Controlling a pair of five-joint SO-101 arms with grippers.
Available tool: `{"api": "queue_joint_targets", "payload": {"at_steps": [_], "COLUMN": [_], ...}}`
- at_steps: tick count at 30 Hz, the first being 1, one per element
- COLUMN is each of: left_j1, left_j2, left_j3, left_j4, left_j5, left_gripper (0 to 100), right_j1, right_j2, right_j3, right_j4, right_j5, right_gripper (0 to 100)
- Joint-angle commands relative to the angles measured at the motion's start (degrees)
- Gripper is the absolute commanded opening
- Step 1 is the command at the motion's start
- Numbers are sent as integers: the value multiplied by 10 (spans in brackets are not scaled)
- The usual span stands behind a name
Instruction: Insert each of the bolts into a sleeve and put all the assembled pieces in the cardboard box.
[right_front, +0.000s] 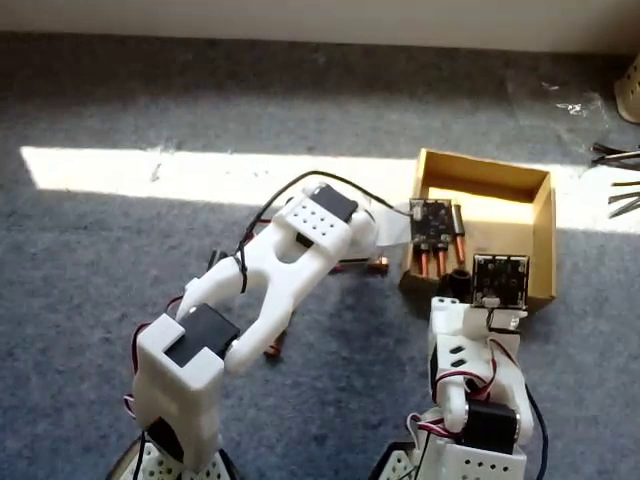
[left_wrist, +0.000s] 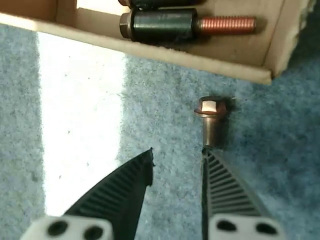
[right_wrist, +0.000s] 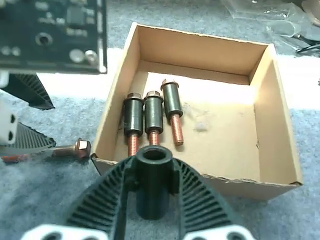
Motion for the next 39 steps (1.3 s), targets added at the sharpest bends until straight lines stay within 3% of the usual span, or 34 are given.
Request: {"api": "queue_joint_targets", "payload": {"at_steps": [1, 7, 39], "left_j1": [26, 36, 60], "left_j2": [-4, -5, 86], "left_j3": [3, 61, 15], "left_j4": [-21, -94, -102], "left_j5": [9, 9, 10], "left_gripper": [158, 158, 158], "right_j1": [14, 22, 22], "right_j2": [-7, -7, -7], "right_j3": [-7, -5, -4], "right_j4": [-4, -4, -5], "right_j5": [-3, -4, -3], "right_gripper": [5, 5, 5]}}
